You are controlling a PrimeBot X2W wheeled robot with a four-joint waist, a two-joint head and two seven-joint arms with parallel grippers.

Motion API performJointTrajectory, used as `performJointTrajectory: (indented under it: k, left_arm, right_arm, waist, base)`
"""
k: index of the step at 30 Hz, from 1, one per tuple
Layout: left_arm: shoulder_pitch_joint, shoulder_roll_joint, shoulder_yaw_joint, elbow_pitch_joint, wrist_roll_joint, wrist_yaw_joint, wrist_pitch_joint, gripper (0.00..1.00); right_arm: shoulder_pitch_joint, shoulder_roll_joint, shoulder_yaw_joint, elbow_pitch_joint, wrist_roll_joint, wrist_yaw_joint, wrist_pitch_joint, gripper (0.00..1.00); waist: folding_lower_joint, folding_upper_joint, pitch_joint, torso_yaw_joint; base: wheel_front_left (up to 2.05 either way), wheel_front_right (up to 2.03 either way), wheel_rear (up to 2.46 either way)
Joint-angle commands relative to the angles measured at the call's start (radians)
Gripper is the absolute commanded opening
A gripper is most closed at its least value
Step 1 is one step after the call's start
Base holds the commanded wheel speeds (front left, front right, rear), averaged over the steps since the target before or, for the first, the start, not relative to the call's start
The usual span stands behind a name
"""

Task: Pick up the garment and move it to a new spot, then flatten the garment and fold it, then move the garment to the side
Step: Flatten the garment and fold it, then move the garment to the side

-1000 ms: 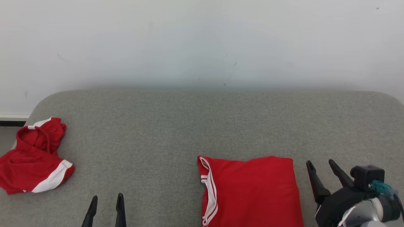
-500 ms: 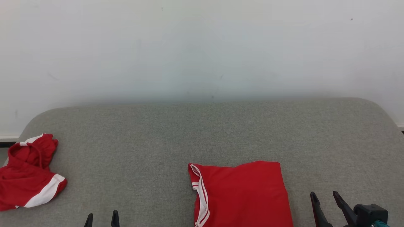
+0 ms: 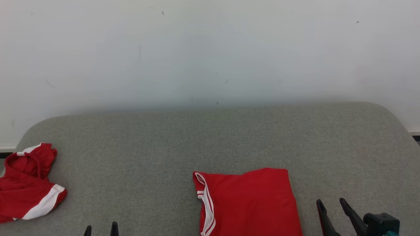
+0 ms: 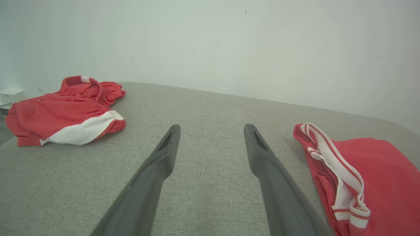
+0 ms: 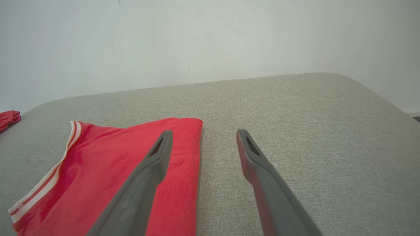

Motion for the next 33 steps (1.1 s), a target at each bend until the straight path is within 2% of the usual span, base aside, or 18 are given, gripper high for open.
performJointTrajectory:
  k: [1, 25, 30, 33]
  left_arm:
    - [-0.008, 0.000, 0.005, -0.006, 0.000, -0.007, -0.003, 1.00]
    - [-0.015, 0.000, -0.026, -0.007, -0.004, -0.001, -0.003, 1.00]
    - [-0.023, 0.000, -0.038, -0.007, -0.007, -0.002, -0.003, 1.00]
    - [-0.027, 0.000, -0.050, -0.011, -0.011, -0.001, -0.003, 1.00]
  right_arm:
    - [-0.002, 0.001, -0.003, -0.003, 0.003, -0.002, -0.001, 1.00]
    - [-0.022, 0.023, -0.028, 0.003, -0.009, -0.002, 0.020, 1.00]
    - [-0.063, 0.012, -0.029, 0.016, -0.017, -0.002, 0.069, 1.00]
    - [-0.097, 0.016, -0.050, 0.047, -0.021, -0.002, 0.138, 1.00]
  waist:
    - [0.0001, 0.0000, 0.004, 0.001]
    - [0.0001, 0.0000, 0.029, 0.029]
    - [0.0001, 0.0000, 0.041, 0.049]
    - [0.0001, 0.0000, 0.054, 0.065]
  base:
    - [0.00, 0.00, 0.00]
    - [0.00, 0.00, 0.00]
    - [0.00, 0.00, 0.00]
    - [0.00, 0.00, 0.00]
